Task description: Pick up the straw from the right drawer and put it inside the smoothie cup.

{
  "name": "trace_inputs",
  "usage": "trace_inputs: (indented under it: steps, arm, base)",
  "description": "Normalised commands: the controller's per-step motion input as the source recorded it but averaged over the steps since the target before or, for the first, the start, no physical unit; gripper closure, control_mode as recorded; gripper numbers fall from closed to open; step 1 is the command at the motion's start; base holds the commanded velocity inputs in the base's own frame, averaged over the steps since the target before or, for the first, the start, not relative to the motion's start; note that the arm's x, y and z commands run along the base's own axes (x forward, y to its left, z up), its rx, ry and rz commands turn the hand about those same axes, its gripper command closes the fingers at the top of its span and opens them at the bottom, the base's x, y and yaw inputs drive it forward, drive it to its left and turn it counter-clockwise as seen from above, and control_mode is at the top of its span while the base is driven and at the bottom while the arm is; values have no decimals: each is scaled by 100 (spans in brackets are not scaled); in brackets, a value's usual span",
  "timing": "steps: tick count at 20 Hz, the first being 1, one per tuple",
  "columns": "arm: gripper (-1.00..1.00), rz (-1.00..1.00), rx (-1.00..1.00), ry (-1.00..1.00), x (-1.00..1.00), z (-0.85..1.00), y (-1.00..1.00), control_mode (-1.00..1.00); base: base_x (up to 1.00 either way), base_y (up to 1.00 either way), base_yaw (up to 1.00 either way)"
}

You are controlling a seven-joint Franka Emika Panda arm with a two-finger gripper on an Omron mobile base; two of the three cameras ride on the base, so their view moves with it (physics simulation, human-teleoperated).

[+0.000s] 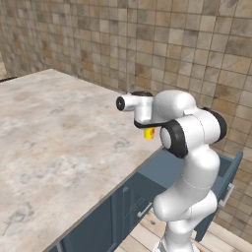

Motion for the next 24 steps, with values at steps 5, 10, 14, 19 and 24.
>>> trace_inputs:
  steps: [5,10,14,19,24]
  arm:
    - [100,11,0,0,14,-14,0,-100]
    - [100,10,0,0,15,-4,0,-100]
    - [100,9,0,0,13,-1,0,-100]
    - [100,8,0,0,17,-2,0,-100]
    - [100,7,0,0,15,-13,0,-100]
  base:
    - [0,0,0]
    - [0,0,0]
    - [0,0,0]
    - [0,0,0]
    - [0,0,0]
